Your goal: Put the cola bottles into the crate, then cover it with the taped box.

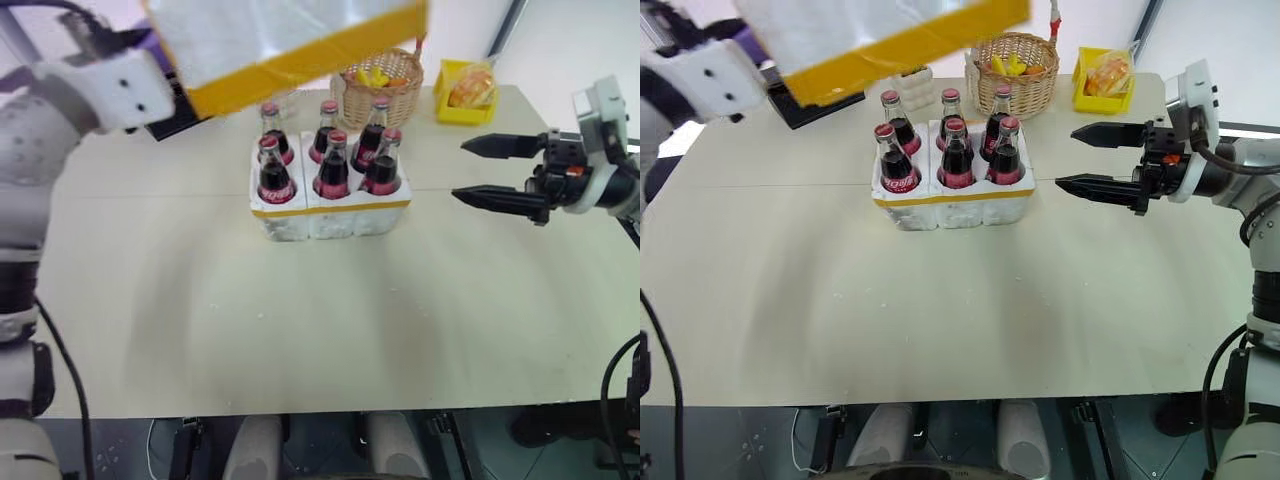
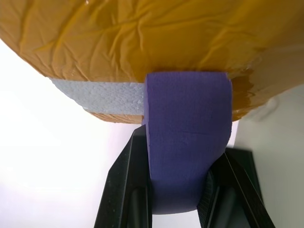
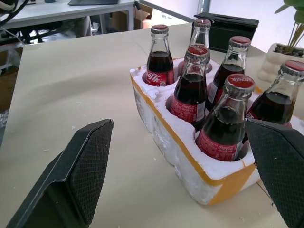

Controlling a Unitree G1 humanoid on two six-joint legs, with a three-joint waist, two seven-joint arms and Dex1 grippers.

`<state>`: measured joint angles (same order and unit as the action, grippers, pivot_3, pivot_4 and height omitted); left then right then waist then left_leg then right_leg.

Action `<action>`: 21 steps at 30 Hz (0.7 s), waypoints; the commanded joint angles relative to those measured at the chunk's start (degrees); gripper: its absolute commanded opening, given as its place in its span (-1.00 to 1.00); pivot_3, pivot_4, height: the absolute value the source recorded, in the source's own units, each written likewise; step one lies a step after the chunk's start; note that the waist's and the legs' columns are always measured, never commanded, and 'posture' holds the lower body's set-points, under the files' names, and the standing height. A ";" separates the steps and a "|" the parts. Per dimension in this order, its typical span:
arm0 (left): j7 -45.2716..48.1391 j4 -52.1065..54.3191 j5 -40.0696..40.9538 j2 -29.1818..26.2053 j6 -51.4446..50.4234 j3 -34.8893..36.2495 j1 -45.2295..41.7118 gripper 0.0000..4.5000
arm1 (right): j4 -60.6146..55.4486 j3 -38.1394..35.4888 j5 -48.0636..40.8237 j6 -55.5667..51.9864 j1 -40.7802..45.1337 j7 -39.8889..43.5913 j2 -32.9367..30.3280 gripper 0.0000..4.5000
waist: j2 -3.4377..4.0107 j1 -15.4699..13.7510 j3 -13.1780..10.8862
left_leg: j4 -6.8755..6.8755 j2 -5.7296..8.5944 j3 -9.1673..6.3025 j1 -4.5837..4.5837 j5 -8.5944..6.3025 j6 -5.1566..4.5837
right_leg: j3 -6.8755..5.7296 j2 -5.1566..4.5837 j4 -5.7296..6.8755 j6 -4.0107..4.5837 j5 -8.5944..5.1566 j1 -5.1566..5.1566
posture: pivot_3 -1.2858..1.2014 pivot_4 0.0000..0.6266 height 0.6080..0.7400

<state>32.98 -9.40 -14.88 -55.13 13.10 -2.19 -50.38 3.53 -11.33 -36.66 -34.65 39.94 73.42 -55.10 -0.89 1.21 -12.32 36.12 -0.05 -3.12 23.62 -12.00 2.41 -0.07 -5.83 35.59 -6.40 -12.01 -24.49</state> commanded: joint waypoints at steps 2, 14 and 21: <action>1.44 -9.71 -0.23 -0.11 8.53 -1.39 -4.52 -0.66 | -2.67 -3.86 -1.99 -0.74 -0.27 -1.38 -1.11 1.00 | 0.00 -0.02 0.00 | 0.01 0.00 0.00 -0.02 0.00 0.00 | 0.00 0.01 0.04 0.00 0.00 0.00 | 0.03 -0.52 1.00; -4.41 -28.94 -9.69 3.87 28.25 -9.10 -11.81 -0.66 | -5.16 -5.93 -3.26 -2.16 -2.40 -3.35 -1.69 1.00 | -0.01 -0.62 0.01 | 0.09 0.02 -0.01 0.03 0.00 0.00 | 0.01 0.00 0.01 -0.07 0.03 0.06 | 0.03 -0.52 1.00; -8.58 -34.29 -15.36 6.30 32.04 -12.49 -14.81 -0.66 | -5.60 -6.53 -3.58 -2.20 -3.00 -3.84 -2.01 1.00 | -0.01 -0.54 0.01 | 0.09 0.02 -0.02 0.02 0.00 0.00 | 0.01 0.00 0.01 -0.09 0.04 0.07 | 0.03 -0.52 1.00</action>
<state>26.19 -43.08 -28.67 -48.35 43.90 -14.55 -63.20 -0.04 -15.66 -39.11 -37.09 36.77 69.58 -55.63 -0.90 0.67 -12.31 36.21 -0.03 -3.14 23.64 -11.99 2.41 -0.05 -5.83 35.61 -6.49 -11.97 -24.42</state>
